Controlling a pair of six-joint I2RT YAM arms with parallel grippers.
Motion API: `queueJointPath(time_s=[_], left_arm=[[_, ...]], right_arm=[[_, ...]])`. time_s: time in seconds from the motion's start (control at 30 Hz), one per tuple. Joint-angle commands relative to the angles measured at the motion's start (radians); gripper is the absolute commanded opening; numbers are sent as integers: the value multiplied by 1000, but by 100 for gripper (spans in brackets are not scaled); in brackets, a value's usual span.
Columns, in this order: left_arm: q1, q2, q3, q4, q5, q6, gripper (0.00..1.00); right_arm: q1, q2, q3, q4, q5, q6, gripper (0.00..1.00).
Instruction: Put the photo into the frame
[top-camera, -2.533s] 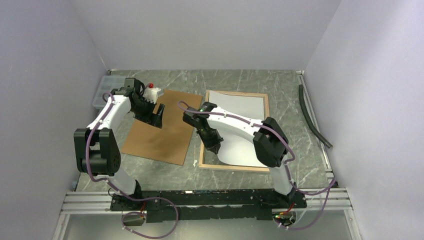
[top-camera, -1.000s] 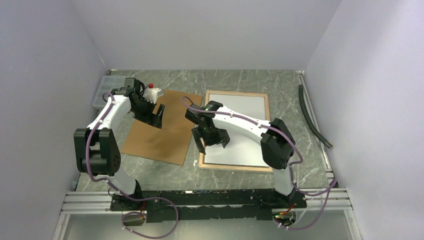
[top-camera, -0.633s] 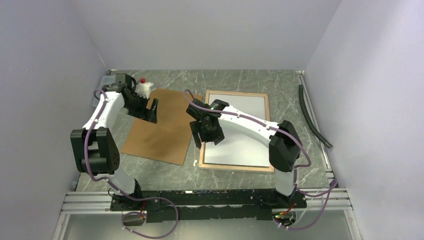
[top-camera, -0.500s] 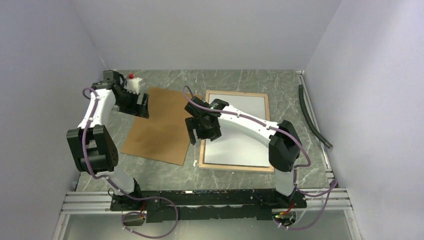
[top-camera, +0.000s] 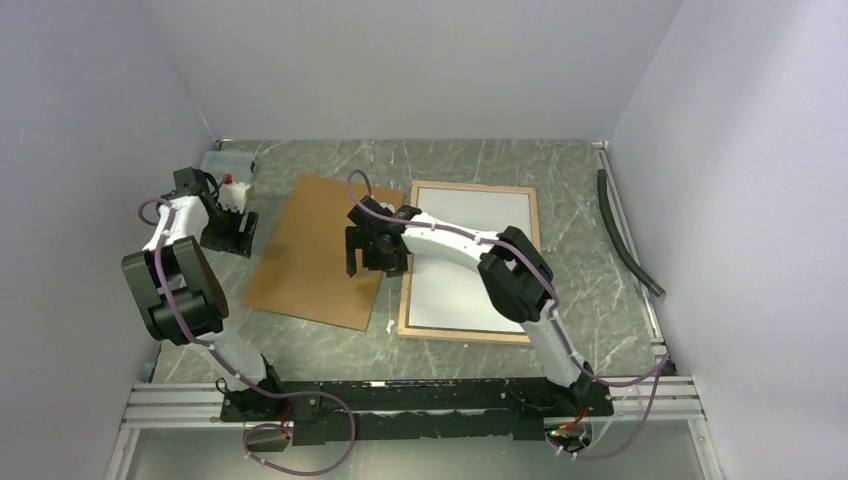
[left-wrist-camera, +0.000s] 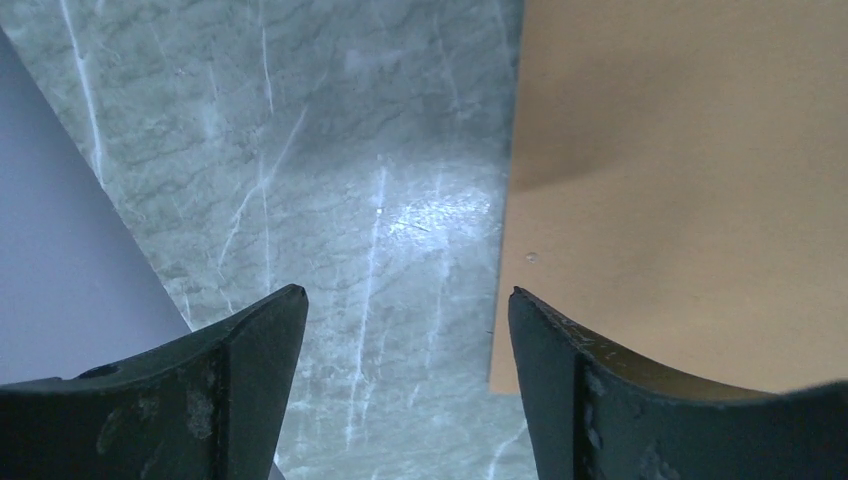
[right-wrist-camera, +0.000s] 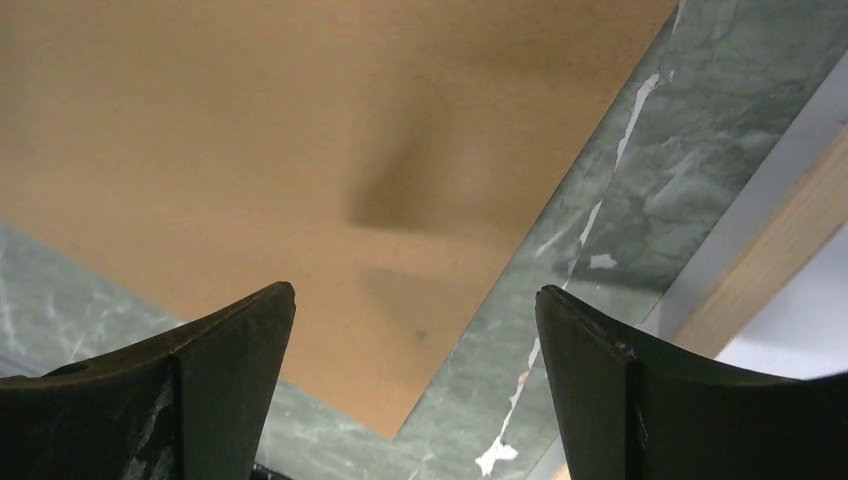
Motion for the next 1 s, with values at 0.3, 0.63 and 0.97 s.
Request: queueJointPath(time_s=[0.3,0.63,0.97], left_arm=[[-3,116,-92,240,-92,39,69],[-68,193,-90,176,-24,-12,68],[-149,229,-132,163,2,-38,65]], right_arm=[[-26,51,-2,79,65,167,96],[-48,50,-72,173,44,252,96],[-62,53,-87,346,-84,356,96]])
